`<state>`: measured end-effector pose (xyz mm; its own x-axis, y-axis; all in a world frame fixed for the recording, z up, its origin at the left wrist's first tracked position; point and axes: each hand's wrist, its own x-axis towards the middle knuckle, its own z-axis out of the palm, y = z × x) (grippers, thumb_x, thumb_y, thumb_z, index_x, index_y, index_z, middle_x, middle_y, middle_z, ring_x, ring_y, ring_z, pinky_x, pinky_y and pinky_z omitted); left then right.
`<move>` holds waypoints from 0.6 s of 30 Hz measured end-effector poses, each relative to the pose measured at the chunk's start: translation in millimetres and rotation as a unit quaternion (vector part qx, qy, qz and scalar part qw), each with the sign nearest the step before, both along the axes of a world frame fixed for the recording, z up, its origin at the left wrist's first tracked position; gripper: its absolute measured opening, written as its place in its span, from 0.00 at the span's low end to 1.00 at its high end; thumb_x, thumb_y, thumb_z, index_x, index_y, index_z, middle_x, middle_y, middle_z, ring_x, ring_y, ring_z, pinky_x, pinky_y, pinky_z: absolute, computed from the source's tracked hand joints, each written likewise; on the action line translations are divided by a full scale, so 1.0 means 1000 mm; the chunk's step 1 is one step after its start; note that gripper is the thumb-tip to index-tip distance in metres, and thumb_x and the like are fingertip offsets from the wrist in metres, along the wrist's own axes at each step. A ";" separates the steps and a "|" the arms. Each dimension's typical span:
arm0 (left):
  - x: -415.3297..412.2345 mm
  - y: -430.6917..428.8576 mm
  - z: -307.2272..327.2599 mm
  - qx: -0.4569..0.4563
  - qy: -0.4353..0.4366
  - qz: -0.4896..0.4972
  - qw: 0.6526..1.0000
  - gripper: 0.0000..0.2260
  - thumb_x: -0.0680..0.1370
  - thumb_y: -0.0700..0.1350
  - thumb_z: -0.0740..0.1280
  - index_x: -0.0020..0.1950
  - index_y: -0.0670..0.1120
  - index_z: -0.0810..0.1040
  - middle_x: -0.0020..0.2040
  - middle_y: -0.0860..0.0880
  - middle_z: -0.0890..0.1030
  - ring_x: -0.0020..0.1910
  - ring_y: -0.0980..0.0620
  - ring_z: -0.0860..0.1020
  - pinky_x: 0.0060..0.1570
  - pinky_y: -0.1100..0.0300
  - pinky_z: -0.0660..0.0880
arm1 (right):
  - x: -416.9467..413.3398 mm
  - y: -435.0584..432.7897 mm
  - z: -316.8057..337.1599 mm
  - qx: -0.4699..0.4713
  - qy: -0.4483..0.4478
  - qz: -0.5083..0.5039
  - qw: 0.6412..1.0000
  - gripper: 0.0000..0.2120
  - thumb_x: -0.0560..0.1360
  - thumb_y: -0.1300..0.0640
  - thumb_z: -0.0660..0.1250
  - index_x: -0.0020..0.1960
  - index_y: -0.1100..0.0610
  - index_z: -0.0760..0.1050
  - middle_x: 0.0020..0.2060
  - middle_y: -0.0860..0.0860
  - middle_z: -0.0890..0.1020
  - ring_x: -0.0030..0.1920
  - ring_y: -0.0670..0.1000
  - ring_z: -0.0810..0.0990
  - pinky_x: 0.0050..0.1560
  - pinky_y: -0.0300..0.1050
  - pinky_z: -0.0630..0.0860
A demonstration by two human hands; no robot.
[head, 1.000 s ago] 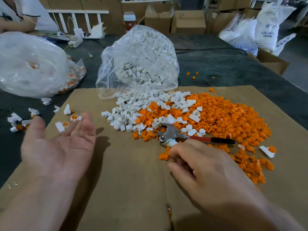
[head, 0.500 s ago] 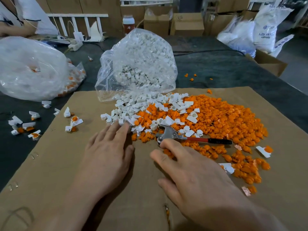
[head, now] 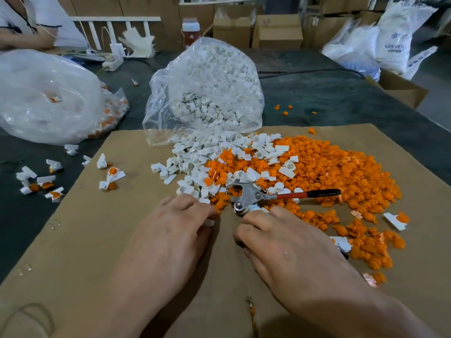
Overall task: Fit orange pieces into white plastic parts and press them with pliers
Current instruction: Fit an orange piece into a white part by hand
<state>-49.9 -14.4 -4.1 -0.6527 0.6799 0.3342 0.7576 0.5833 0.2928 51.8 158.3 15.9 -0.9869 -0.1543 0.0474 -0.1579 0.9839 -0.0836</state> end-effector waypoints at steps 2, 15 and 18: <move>0.003 0.001 0.001 0.004 -0.008 -0.013 1.000 0.09 0.75 0.42 0.74 0.52 0.52 0.83 0.46 0.54 0.80 0.45 0.49 0.78 0.44 0.53 0.77 | -0.001 0.001 0.001 -0.001 -0.008 0.002 1.000 0.15 0.82 0.58 0.57 0.65 0.44 0.64 0.59 0.43 0.68 0.53 0.49 0.63 0.47 0.43 0.69; 0.025 0.014 0.022 0.450 -0.620 0.044 0.641 0.09 0.64 0.41 0.73 0.43 0.44 0.87 0.35 0.40 0.82 0.33 0.49 0.82 0.32 0.62 0.79 | 0.005 -0.006 0.005 -0.020 -0.010 -0.012 1.000 0.11 0.81 0.54 0.57 0.64 0.47 0.65 0.53 0.49 0.69 0.44 0.51 0.70 0.36 0.46 0.68; 0.022 0.015 0.024 0.464 -0.653 0.022 0.598 0.09 0.62 0.39 0.73 0.40 0.43 0.87 0.35 0.41 0.82 0.34 0.49 0.84 0.32 0.62 0.80 | 0.007 -0.007 0.003 -0.009 0.005 -0.011 1.000 0.10 0.82 0.53 0.57 0.62 0.49 0.67 0.51 0.50 0.67 0.40 0.51 0.66 0.35 0.46 0.67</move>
